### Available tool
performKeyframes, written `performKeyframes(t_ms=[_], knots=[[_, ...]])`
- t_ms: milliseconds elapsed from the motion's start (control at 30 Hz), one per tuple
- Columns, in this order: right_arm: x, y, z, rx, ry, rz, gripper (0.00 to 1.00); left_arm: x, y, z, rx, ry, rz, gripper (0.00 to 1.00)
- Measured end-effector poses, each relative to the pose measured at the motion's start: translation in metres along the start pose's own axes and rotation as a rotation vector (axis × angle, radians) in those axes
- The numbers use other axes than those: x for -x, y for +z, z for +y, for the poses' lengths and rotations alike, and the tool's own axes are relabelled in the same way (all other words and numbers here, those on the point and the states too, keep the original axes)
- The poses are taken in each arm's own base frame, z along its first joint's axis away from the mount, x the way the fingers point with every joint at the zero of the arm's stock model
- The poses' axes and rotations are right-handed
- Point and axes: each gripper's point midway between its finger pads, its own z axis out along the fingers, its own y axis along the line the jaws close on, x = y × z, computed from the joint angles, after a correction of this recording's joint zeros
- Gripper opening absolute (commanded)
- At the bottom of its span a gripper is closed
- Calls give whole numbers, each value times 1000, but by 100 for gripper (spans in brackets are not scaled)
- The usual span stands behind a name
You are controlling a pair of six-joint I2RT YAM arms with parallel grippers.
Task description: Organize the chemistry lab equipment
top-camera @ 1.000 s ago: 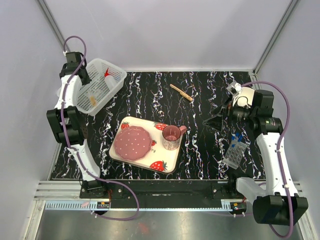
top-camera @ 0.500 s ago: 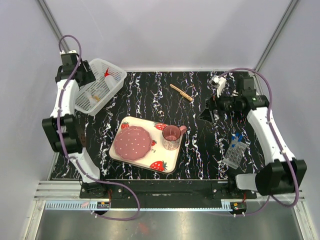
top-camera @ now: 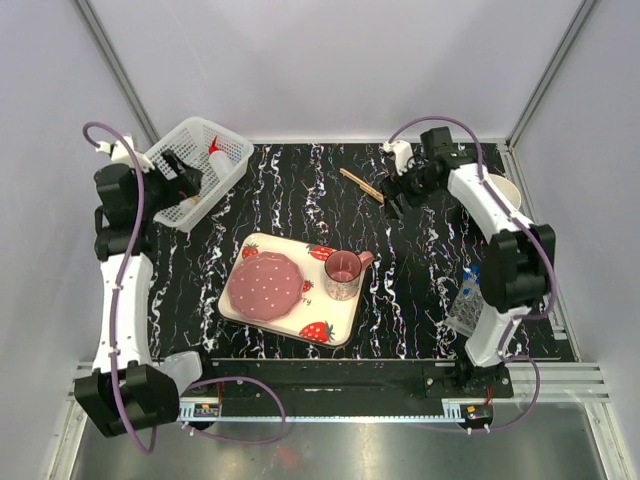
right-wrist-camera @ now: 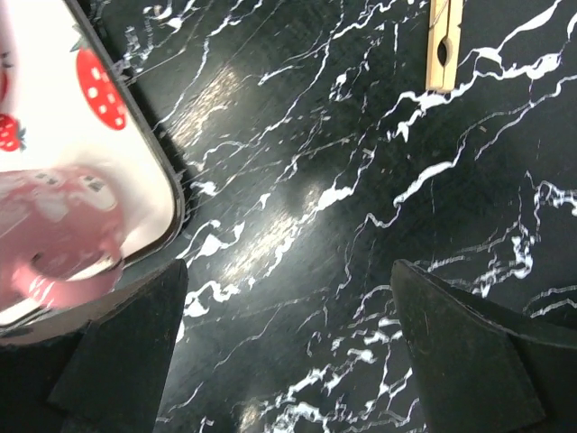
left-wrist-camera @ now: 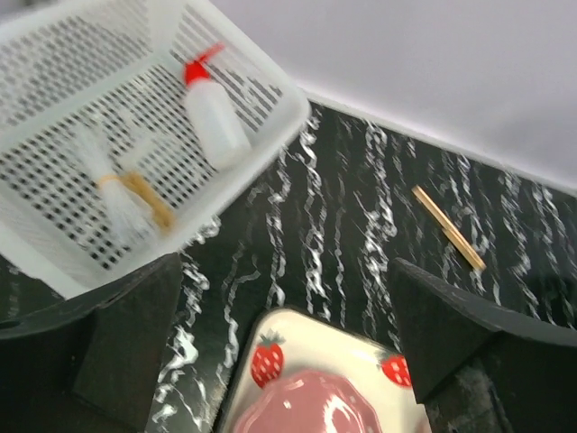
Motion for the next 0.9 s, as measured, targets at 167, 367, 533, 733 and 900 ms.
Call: performKeyframes(t_ms=[167, 367, 533, 733, 900], knots=[[2, 42, -20, -25, -4, 63, 100, -44, -15, -24, -164, -68, 105, 99], [9, 90, -52, -71, -15, 104, 94, -82, -47, -44, -293, -123, 177, 99], [10, 122, -77, -106, -15, 126, 85, -89, -66, -54, -339, -134, 184, 99], [8, 150, -94, -121, -12, 146, 75, -109, -75, -58, -368, -192, 230, 99], [11, 163, -102, -126, -13, 142, 65, -121, -79, -60, -381, -233, 270, 99]])
